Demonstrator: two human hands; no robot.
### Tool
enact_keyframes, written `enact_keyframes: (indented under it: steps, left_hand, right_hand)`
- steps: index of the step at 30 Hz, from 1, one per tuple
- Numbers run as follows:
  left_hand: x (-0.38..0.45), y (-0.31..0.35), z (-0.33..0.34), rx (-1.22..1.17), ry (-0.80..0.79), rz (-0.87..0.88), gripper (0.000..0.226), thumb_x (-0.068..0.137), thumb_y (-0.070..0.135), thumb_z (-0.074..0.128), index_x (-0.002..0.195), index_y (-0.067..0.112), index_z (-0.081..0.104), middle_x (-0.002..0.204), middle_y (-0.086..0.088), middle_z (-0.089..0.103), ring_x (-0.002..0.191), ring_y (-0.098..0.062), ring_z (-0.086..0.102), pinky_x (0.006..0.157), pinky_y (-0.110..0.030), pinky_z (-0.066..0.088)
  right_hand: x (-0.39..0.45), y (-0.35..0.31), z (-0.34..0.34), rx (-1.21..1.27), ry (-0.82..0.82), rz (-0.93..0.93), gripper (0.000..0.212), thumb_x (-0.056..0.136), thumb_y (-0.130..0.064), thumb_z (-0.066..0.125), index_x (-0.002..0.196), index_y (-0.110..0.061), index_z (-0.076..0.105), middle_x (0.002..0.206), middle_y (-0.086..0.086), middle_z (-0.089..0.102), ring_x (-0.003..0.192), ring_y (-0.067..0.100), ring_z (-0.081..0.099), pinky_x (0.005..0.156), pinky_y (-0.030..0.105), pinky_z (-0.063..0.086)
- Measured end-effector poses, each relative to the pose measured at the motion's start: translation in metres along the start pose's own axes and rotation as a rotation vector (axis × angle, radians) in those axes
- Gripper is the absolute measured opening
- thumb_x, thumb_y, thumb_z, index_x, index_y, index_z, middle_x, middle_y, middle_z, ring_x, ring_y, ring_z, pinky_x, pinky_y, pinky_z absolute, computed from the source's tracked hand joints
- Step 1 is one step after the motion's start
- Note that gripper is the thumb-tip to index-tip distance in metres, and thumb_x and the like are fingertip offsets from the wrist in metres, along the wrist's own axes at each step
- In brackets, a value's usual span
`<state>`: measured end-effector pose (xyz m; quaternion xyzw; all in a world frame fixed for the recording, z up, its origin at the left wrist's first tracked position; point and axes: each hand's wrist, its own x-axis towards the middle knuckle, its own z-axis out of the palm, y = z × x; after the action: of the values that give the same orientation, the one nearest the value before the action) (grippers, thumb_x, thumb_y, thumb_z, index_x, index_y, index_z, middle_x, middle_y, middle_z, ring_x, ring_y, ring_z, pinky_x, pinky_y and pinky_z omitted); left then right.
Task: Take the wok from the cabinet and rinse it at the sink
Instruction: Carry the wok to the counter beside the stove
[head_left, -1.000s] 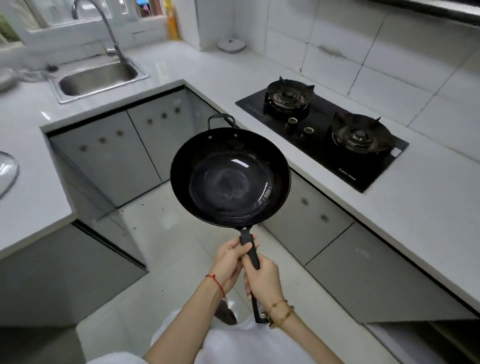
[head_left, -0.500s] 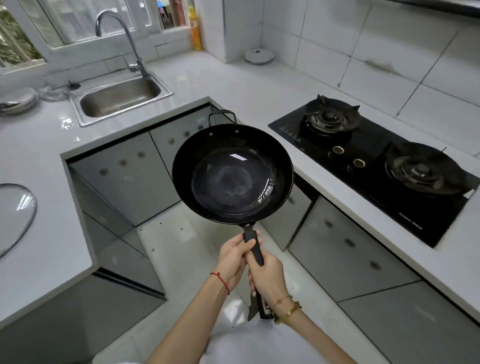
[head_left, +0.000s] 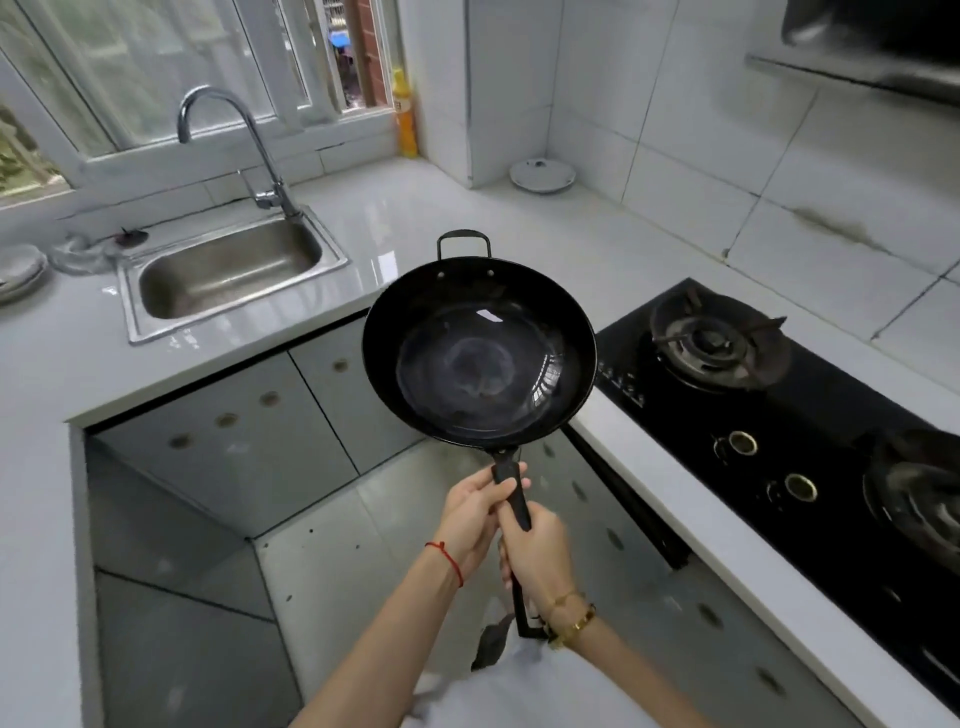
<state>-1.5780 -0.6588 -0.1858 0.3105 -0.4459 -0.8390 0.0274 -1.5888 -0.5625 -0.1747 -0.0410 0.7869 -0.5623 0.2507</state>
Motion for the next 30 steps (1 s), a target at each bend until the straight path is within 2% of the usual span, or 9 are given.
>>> enact_keyframes:
  steps: [3, 7, 11, 13, 15, 18, 22, 27, 30]
  left_hand:
    - [0.05, 0.035, 0.011, -0.006, 0.01, -0.004, 0.027, 0.093, 0.0, 0.052, 0.116, 0.002, 0.066, 0.102, -0.013, 0.071, 0.089, -0.02, 0.067, 0.078, -0.028, 0.056]
    - [0.102, 0.073, 0.024, -0.01, -0.002, -0.017, 0.028, 0.094, 0.0, 0.051, 0.117, 0.001, 0.066, 0.102, -0.013, 0.07, 0.089, -0.02, 0.066, 0.09, -0.034, 0.052]
    - [0.149, 0.1, 0.033, 0.002, -0.037, -0.064, 0.026, 0.094, 0.003, 0.051, 0.114, 0.006, 0.068, 0.098, -0.008, 0.073, 0.082, -0.019, 0.067, 0.069, -0.03, 0.056]
    - [0.173, 0.11, 0.037, -0.028, -0.057, -0.093, 0.026, 0.094, 0.002, 0.05, 0.114, 0.004, 0.067, 0.096, -0.01, 0.072, 0.086, -0.021, 0.067, 0.075, -0.032, 0.056]
    - [0.198, 0.12, 0.041, -0.043, -0.072, -0.121, 0.027, 0.094, 0.0, 0.048, 0.115, 0.001, 0.066, 0.094, -0.012, 0.071, 0.089, -0.022, 0.066, 0.084, -0.034, 0.053]
    - [0.236, 0.132, 0.043, -0.04, -0.115, -0.181, 0.027, 0.095, -0.001, 0.048, 0.115, 0.0, 0.066, 0.095, -0.012, 0.071, 0.093, -0.021, 0.066, 0.089, -0.033, 0.052]
    - [0.285, 0.158, 0.039, -0.029, -0.198, -0.267, 0.028, 0.095, -0.002, 0.047, 0.116, 0.0, 0.066, 0.095, -0.012, 0.071, 0.097, -0.022, 0.065, 0.097, -0.037, 0.049]
    - [0.339, 0.197, 0.034, 0.071, -0.3, -0.335, 0.029, 0.094, -0.005, 0.045, 0.116, -0.002, 0.065, 0.093, -0.013, 0.07, 0.096, -0.021, 0.065, 0.091, -0.034, 0.051]
    - [0.367, 0.216, 0.03, 0.145, -0.364, -0.351, 0.03, 0.094, -0.007, 0.044, 0.116, -0.003, 0.064, 0.095, -0.014, 0.068, 0.099, -0.022, 0.062, 0.099, -0.037, 0.048]
  right_hand:
    - [0.053, -0.028, 0.003, -0.024, 0.021, -0.007, 0.037, 0.097, -0.028, 0.05, 0.067, -0.006, 0.056, 0.044, 0.009, 0.054, 0.034, 0.019, 0.052, 0.036, 0.03, 0.044]
    - [0.108, -0.057, 0.007, -0.053, 0.07, -0.022, 0.037, 0.096, -0.029, 0.049, 0.067, -0.007, 0.058, 0.042, 0.005, 0.056, 0.033, 0.016, 0.053, 0.036, 0.03, 0.046]
    - [0.158, -0.073, 0.009, -0.084, 0.128, -0.021, 0.04, 0.096, -0.037, 0.047, 0.068, -0.012, 0.061, 0.046, 0.007, 0.063, 0.038, 0.02, 0.061, 0.04, 0.033, 0.051]
    - [0.182, -0.078, 0.012, -0.061, 0.157, -0.013, 0.038, 0.096, -0.038, 0.047, 0.073, -0.014, 0.064, 0.052, 0.009, 0.067, 0.042, 0.022, 0.064, 0.04, 0.035, 0.053]
    - [0.205, -0.083, 0.016, -0.047, 0.199, -0.003, 0.036, 0.097, -0.037, 0.047, 0.077, -0.012, 0.064, 0.053, 0.008, 0.067, 0.04, 0.018, 0.063, 0.037, 0.031, 0.051]
    - [0.239, -0.089, 0.023, -0.037, 0.272, 0.035, 0.037, 0.098, -0.036, 0.048, 0.075, -0.01, 0.063, 0.054, 0.005, 0.065, 0.035, 0.01, 0.058, 0.035, 0.023, 0.043]
    - [0.283, -0.104, 0.04, 0.028, 0.363, 0.089, 0.038, 0.097, -0.036, 0.049, 0.073, -0.01, 0.061, 0.056, 0.009, 0.064, 0.033, 0.013, 0.056, 0.033, 0.022, 0.04]
    - [0.332, -0.132, 0.068, 0.14, 0.485, 0.158, 0.038, 0.097, -0.037, 0.049, 0.076, -0.007, 0.06, 0.055, 0.012, 0.063, 0.032, 0.018, 0.054, 0.032, 0.023, 0.038]
    - [0.356, -0.147, 0.085, 0.183, 0.571, 0.181, 0.041, 0.098, -0.039, 0.047, 0.078, -0.006, 0.06, 0.052, 0.011, 0.061, 0.031, 0.017, 0.052, 0.031, 0.022, 0.038]
